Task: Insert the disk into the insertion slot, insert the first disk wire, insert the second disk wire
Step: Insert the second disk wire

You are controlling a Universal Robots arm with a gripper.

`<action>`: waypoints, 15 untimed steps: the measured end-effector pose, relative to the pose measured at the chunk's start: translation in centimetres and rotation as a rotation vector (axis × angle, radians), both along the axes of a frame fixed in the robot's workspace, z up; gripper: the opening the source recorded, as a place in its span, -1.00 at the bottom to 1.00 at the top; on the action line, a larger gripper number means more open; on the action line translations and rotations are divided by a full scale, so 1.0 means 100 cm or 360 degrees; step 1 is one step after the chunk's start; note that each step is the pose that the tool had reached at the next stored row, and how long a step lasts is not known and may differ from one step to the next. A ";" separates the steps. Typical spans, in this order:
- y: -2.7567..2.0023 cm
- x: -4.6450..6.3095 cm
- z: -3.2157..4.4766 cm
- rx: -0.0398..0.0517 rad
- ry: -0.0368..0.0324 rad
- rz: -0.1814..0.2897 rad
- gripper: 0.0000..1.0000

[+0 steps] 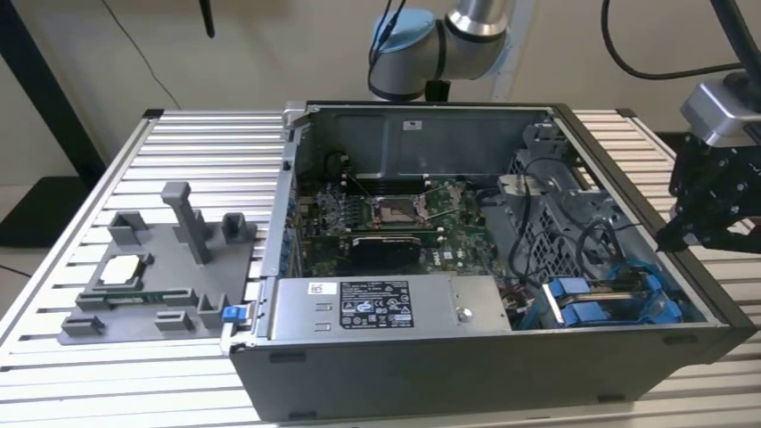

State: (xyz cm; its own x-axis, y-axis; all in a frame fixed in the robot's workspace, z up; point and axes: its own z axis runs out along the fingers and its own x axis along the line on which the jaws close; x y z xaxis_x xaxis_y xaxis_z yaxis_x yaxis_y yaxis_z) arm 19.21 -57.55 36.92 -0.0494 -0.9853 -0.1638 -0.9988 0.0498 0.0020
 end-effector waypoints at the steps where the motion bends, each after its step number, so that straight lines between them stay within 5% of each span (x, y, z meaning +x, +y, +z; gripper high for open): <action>1: 0.0000 -0.001 0.0014 0.0010 0.0000 0.0000 -1.00; 4: -0.0001 -0.004 0.0074 0.0026 0.0000 0.0000 -1.00; 15: 0.0000 -0.020 0.0258 0.0030 0.0000 0.0000 -1.00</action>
State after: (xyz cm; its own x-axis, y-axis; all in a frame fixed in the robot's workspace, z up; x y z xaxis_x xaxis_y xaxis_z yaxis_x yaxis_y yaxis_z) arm 17.23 -57.55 39.50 -0.0494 -0.9820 -0.1821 -0.9988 0.0497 0.0027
